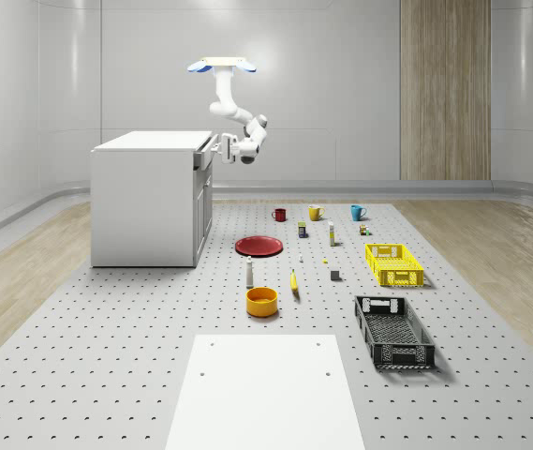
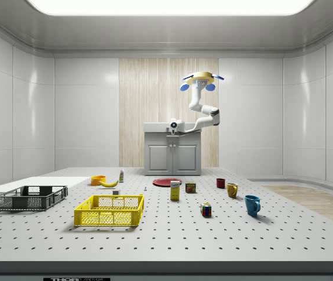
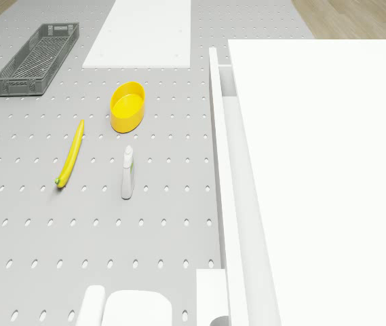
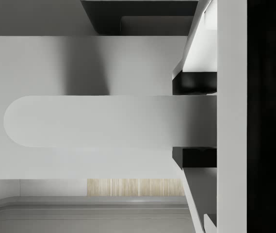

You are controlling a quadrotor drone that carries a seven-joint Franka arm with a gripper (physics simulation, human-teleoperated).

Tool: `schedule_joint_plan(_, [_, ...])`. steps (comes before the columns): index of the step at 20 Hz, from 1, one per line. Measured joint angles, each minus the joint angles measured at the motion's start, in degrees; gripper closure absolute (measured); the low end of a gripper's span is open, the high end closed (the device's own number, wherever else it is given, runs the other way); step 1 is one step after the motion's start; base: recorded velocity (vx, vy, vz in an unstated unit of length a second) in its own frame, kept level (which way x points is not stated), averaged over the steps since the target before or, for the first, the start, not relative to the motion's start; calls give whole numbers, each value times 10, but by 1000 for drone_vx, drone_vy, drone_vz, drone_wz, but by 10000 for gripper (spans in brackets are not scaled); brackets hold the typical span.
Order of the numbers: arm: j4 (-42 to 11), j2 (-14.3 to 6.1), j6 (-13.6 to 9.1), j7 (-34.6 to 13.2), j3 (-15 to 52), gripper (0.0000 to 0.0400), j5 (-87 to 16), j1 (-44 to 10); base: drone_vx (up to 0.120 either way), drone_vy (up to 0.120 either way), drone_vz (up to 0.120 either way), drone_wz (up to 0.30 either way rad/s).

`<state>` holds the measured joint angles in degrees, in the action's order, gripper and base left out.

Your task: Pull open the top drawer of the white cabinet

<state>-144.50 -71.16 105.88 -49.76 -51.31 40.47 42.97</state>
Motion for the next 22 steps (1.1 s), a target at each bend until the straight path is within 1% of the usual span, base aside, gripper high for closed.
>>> schedule_joint_plan(2, [4, 0, -6, 0, -5, 281, -3, -1, 0, 0, 0, 0])
schedule_joint_plan(7, [15, -1, -20, -4, -17, 270, -15, -2, 0, 0, 0, 0])
schedule_joint_plan(8, [15, 5, -24, 17, -21, 237, -15, -5, 0, 0, 0, 0])
schedule_joint_plan(9, [16, 24, -34, 32, -27, 134, -19, -14, 0, 0, 0, 0])
schedule_joint_plan(10, [23, 14, -33, -10, -22, 165, -31, -11, 0, 0, 0, 0])
schedule_joint_plan(12, [23, 7, -32, -12, -23, 213, -29, -7, 0, 0, 0, 0])
schedule_joint_plan(14, [24, 5, -31, -10, -23, 233, -27, -6, 0, 0, 0, 0])
schedule_joint_plan(17, [26, 2, -34, -8, -26, 249, -27, -5, 0, 13, 0, 0])
schedule_joint_plan(18, [28, -2, -34, -23, -25, 254, -29, -4, 0, 120, 0, 0])
schedule_joint_plan(19, [28, -10, -31, -35, -26, 262, -35, 1, 0, 40, 0, 0])
schedule_joint_plan(22, [28, -12, -30, -27, -29, 276, -36, 4, 0, 0, 0, 0])
